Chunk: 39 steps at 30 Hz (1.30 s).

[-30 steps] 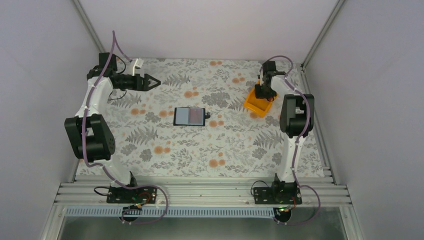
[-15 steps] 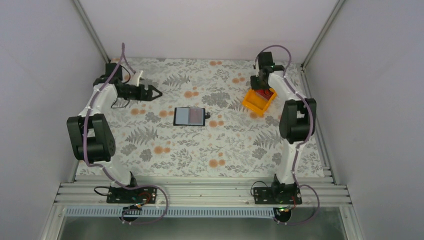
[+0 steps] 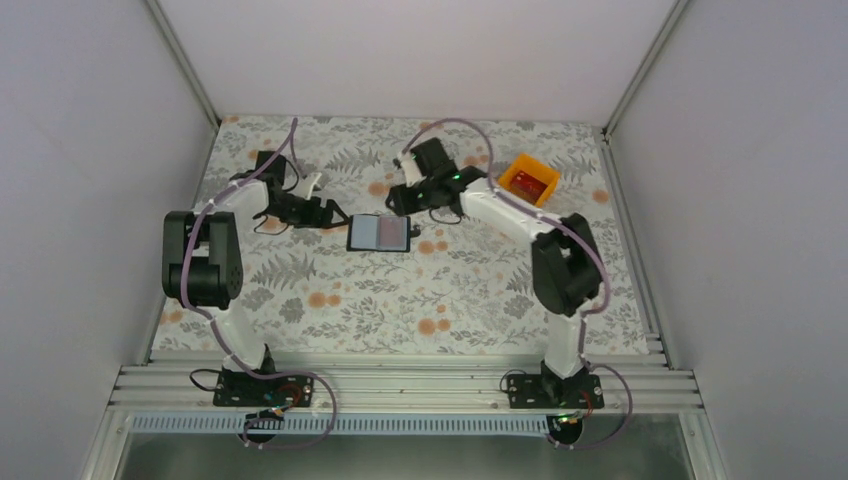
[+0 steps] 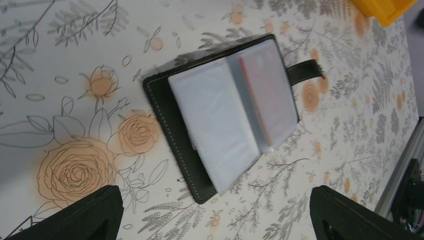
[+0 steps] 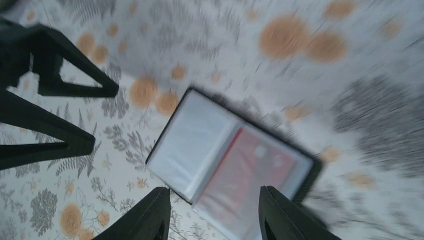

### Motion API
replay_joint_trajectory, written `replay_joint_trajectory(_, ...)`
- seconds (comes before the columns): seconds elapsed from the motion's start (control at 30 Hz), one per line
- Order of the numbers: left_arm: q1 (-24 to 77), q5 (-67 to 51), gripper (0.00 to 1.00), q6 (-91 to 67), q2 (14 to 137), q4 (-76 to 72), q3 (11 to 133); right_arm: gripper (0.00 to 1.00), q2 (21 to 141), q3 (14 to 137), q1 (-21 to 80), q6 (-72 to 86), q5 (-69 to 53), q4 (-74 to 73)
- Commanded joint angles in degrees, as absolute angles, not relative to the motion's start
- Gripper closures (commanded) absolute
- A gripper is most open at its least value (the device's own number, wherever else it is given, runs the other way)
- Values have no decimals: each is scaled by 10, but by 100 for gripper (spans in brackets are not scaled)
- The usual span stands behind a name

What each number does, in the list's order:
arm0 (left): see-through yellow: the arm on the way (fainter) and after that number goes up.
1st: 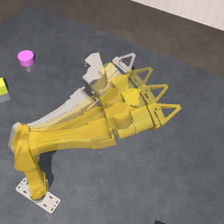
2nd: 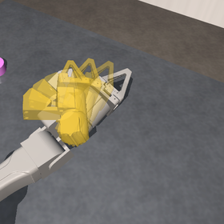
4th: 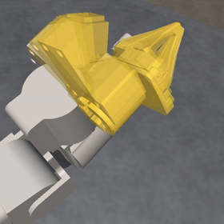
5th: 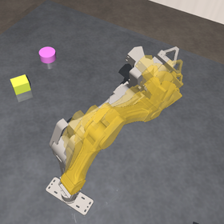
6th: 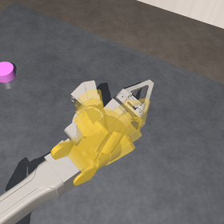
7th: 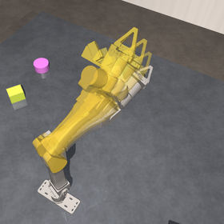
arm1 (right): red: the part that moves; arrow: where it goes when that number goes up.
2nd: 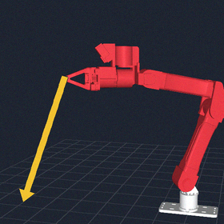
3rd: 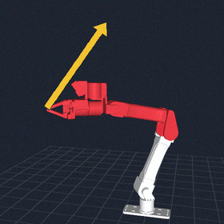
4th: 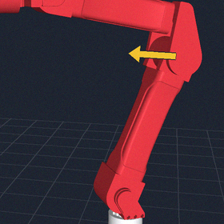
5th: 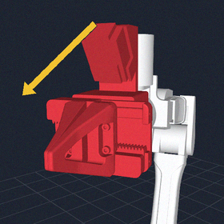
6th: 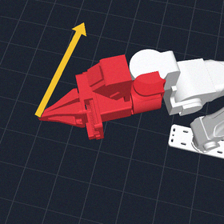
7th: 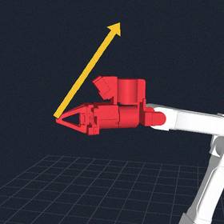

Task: Take the credit cards out of the card holder

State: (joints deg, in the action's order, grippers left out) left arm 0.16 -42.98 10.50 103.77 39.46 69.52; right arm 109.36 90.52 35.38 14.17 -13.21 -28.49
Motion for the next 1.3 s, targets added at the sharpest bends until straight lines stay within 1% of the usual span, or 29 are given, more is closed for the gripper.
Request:
replay_joint_trajectory(0.0,3,-423,9,67,1052,344,665,54,1154,893,373,218,-215,-226)
replay_joint_trajectory(0.03,7,-422,10,63,1052,335,657,55,1162,893,376,221,-220,-222)
replay_joint_trajectory(0.1,13,-420,13,54,1053,323,647,64,1181,892,379,229,-219,-219)
replay_joint_trajectory(0.13,17,-420,13,51,1055,321,644,66,1190,891,379,232,-208,-223)
replay_joint_trajectory(0.17,20,-421,13,49,1058,320,644,67,1196,890,379,233,-193,-230)
replay_joint_trajectory(0.23,23,-424,13,46,1066,321,645,66,1197,879,380,234,-162,-240)
replay_joint_trajectory(0.33,23,-426,15,38,1070,312,638,61,1185,859,381,232,-129,-247)
replay_joint_trajectory(0.4,23,-426,16,35,1071,306,634,57,1186,854,382,229,-128,-250)
replay_joint_trajectory(0.47,24,-428,16,35,1074,307,635,56,1192,846,383,229,-138,-245)
replay_joint_trajectory(0.6,25,-431,19,39,1082,309,635,60,1205,838,385,233,-160,-228)
replay_joint_trajectory(0.8,31,-441,32,40,1101,305,631,69,1216,859,393,216,-145,-243)
replay_joint_trajectory(0.87,33,-440,35,39,1105,303,630,71,1222,868,397,209,-144,-249)
replay_joint_trajectory(1.03,34,-447,35,36,1118,301,631,69,1250,898,404,193,-189,-257)
replay_joint_trajectory(1.17,35,-453,35,40,1123,302,633,67,1258,902,403,205,-240,-228)
replay_joint_trajectory(1.27,36,-459,38,43,1128,306,637,66,1281,925,403,212,-300,-213)
